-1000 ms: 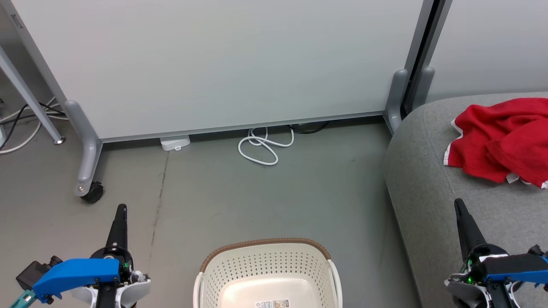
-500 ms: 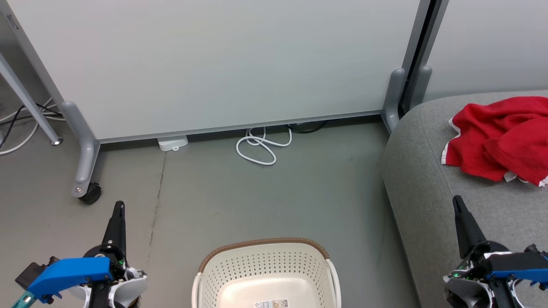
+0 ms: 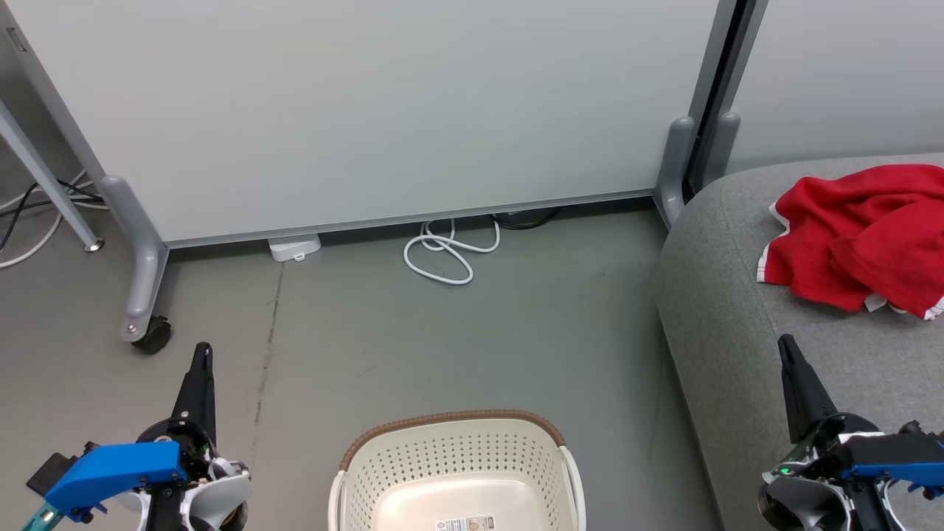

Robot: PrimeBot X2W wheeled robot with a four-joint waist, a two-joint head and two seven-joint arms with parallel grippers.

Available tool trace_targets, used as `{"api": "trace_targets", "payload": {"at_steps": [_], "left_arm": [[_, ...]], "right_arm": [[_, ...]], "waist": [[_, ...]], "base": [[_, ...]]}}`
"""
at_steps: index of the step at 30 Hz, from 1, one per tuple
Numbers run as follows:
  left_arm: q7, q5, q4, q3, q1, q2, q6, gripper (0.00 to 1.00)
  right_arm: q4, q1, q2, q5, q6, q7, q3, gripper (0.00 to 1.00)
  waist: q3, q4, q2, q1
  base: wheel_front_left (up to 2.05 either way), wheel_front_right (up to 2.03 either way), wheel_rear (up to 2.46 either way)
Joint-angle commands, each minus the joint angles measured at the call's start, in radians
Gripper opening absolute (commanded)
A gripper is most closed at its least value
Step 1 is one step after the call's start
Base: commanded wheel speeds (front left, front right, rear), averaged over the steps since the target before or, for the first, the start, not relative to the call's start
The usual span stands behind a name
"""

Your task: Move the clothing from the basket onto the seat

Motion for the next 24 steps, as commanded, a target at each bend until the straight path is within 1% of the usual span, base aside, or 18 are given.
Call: {"api": "trace_targets", "payload": {"at_steps": [1,24], "left_arm": [[0.004,-0.002,-0.003,0.003,-0.010,-0.001,-0.004,0.00],[0.004,-0.002,-0.004,0.003,-0.010,-0.001,-0.004,0.00]], "right_arm": [[0.001,-0.012,0.003,0.002,0.001,0.003,-0.002,0.00],[0.001,-0.012,0.002,0.002,0.001,0.003,-0.002,0.00]], "waist": [[0.000,0.000,0.0000,0.0000],[0.000,0.000,0.0000,0.0000]], "base": [[0.00,0.00,0.00],[0.00,0.00,0.00]]}}
